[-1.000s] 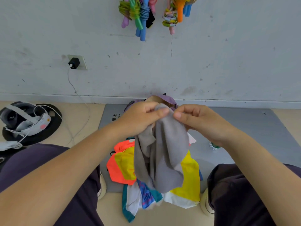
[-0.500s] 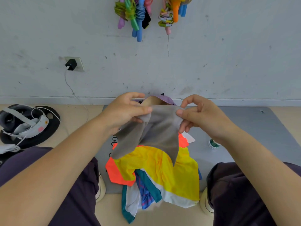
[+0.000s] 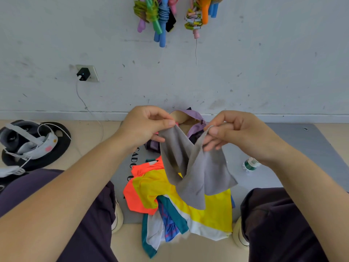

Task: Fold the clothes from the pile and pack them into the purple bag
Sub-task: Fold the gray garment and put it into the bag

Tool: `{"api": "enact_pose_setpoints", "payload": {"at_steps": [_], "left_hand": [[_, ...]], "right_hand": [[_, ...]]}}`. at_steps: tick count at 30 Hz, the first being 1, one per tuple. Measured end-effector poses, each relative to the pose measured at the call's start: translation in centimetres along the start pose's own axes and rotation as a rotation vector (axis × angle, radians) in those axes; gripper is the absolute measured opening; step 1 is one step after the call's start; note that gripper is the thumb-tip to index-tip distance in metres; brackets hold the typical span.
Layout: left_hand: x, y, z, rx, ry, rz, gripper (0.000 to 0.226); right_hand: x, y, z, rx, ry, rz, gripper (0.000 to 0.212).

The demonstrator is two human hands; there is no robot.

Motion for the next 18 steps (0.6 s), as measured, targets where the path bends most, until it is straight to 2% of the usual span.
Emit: {"api": "enact_pose_setpoints", "payload": {"at_steps": [4,8,13,18], "left_hand": [[-0.1,0.3,-0.1,-0.07,-0.002,0.004,0.009],[-0.1,0.4,-0.9,-0.006,-0.061,-0.045,0.021],[0.2,1.5,-1.1,0.022,-0.095,-0.177,0.012],[0.6,2.2,-0.2,0.038,-0.047,-0.175,0.007]], "right_hand": [[0.1,-0.5,-0.6,0.113,-0.057,0.097,0.005],[0.2,-0.7,-1.1,0.296,-0.086,0.139,0.007],[0.2,-0.2,-1.0,0.266,-0.07,0.123,0.008],[0.4,2.1,-1.4,0.106,-0.125,0.075,0.008]]}}
Point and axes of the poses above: each hand's wrist, its own x-axis away from the middle knuckle, its own y-axis out of the palm, z = x × y, the point moved 9 cm from there along -x, towards the middle knuckle, and after that the axes turned 12 degrees about -x, right-handed, at the moved point
